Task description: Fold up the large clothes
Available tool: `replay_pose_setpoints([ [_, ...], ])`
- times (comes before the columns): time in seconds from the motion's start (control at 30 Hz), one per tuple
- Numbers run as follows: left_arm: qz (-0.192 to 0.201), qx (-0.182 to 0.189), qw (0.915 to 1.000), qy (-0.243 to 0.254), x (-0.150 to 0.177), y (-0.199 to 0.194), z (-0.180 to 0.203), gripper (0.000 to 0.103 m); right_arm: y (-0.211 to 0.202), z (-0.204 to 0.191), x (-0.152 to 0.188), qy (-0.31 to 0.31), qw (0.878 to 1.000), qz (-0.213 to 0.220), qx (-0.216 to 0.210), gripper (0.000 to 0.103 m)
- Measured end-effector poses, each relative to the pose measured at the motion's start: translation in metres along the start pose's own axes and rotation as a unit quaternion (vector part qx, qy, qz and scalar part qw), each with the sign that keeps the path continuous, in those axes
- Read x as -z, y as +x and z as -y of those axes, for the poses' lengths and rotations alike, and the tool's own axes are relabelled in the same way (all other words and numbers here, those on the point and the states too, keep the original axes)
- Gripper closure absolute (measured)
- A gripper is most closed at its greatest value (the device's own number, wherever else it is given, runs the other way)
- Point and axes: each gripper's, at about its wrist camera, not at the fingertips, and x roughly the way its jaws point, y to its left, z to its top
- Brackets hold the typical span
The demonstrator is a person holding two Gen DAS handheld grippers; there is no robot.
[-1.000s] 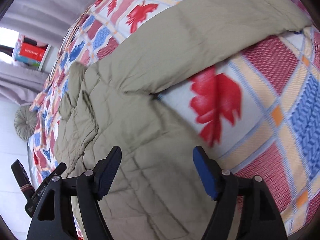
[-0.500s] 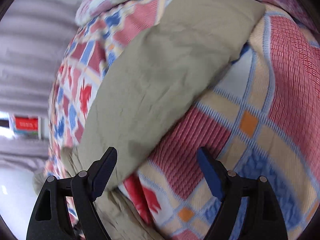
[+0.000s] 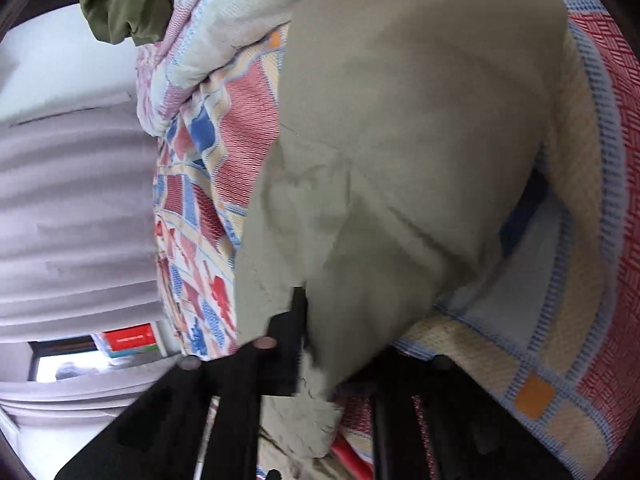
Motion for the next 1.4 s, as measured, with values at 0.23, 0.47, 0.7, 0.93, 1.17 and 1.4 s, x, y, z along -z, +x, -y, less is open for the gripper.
replay_pose_setpoints([
  [0.23, 0.011, -0.004, 0.9999, -0.005, -0.006, -0.010, -0.027, 0.001, -0.004, -0.082, 0.026, -0.139, 0.990, -0.005, -0.024, 0.098],
  [0.47, 0.027, -0.020, 0.9984, -0.045, 0.002, -0.023, -0.089, 0.001, 0.035, -0.193, 0.136, -0.369, 0.928, -0.051, -0.027, 0.098],
  [0.7, 0.032, -0.053, 0.9942, -0.088, 0.018, -0.030, -0.167, 0.001, 0.114, -0.228, 0.286, -0.531, 0.837, -0.133, -0.015, 0.098],
  [0.93, 0.004, -0.058, 0.9944, -0.089, 0.040, -0.016, -0.197, 0.001, 0.196, -0.167, 0.371, -0.555, 0.800, -0.218, 0.072, 0.098],
  [1.17, 0.005, -0.022, 0.9958, -0.089, 0.040, -0.021, -0.203, 0.001, 0.223, -0.129, 0.357, -0.475, 0.835, -0.249, 0.121, 0.095],
  [1.4, 0.017, 0.022, 0.9936, -0.109, 0.025, -0.032, -0.234, 0.001, 0.167, -0.144, 0.324, -0.412, 0.879, -0.226, 0.077, 0.030],
])
